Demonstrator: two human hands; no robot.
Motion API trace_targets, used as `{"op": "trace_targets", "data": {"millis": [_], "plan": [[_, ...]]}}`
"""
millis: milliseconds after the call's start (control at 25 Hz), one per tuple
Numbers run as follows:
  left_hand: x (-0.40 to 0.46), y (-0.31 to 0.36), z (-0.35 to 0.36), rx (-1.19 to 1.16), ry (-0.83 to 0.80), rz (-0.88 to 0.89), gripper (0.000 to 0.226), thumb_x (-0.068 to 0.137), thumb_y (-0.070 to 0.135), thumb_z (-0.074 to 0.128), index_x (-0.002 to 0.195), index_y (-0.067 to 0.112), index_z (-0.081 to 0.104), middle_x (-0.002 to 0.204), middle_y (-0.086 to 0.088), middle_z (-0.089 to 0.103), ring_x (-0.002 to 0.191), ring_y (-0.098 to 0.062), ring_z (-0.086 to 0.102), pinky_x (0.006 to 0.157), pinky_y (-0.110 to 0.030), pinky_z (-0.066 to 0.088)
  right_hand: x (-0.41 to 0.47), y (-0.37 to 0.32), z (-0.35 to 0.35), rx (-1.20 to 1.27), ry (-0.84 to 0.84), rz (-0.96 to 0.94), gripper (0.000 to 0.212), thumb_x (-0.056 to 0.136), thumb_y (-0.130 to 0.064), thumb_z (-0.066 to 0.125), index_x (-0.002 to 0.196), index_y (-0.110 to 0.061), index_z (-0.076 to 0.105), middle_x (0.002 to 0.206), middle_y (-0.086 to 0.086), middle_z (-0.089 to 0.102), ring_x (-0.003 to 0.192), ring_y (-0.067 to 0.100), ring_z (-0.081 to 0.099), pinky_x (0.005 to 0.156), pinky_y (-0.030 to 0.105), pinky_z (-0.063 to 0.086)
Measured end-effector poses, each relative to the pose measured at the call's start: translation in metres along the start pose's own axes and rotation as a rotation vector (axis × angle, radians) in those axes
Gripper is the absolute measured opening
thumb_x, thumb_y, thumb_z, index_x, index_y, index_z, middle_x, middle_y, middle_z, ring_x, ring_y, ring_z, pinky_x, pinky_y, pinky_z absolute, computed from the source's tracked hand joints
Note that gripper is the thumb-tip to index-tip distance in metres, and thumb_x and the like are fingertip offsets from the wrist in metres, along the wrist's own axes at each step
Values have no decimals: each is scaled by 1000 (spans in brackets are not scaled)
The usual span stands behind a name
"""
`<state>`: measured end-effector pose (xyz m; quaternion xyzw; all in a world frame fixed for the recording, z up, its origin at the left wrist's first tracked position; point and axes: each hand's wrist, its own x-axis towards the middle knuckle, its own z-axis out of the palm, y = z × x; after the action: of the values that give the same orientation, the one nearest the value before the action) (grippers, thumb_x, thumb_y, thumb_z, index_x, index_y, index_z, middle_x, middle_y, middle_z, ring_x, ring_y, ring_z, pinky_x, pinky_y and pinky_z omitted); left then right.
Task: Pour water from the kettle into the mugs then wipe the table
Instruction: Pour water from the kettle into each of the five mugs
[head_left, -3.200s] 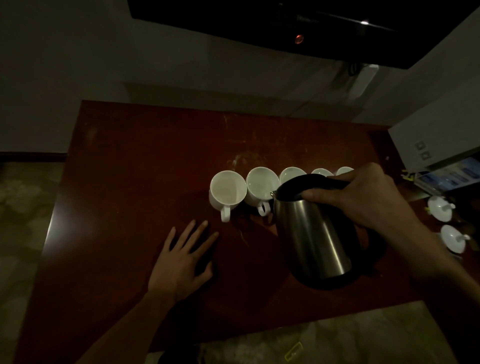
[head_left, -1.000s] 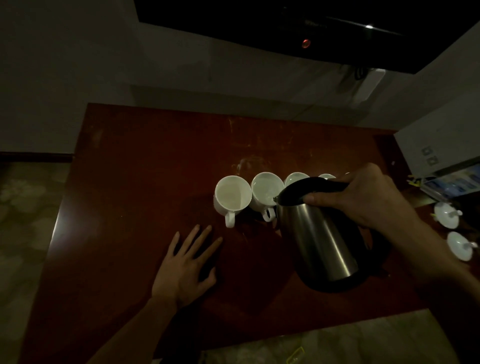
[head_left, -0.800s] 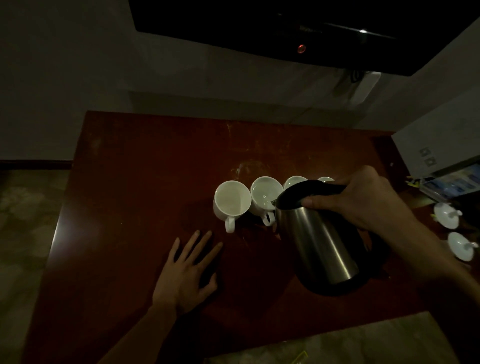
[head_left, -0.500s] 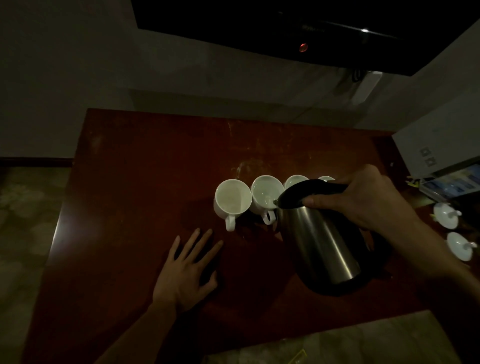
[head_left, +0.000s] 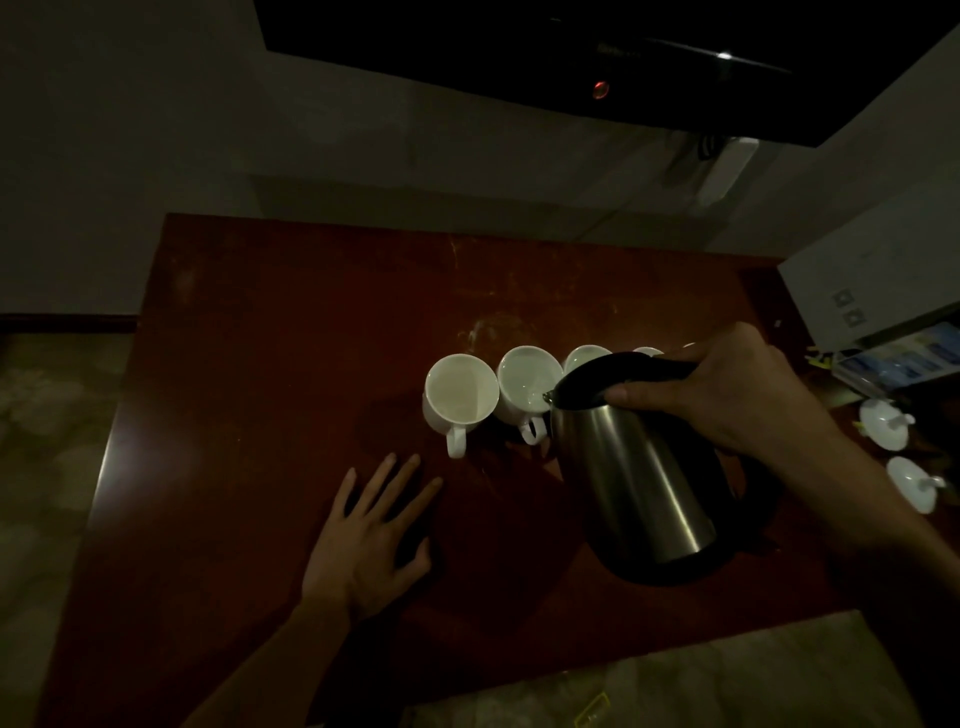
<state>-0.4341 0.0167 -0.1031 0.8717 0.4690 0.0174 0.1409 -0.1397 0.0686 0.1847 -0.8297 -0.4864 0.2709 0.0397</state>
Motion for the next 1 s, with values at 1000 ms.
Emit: {"op": "trace_targets", "data": {"millis": [1000], "plan": [[0,6,-45,-13,-257,-48,81,82,72,10,158,44,1,167,6,-13,152,-19,-17,119,-51,-11,-79,25,49,367,278,-129,75,63,-57,85,124,-17,72,107,-4,76,90,7,69,79,31,59]]}}
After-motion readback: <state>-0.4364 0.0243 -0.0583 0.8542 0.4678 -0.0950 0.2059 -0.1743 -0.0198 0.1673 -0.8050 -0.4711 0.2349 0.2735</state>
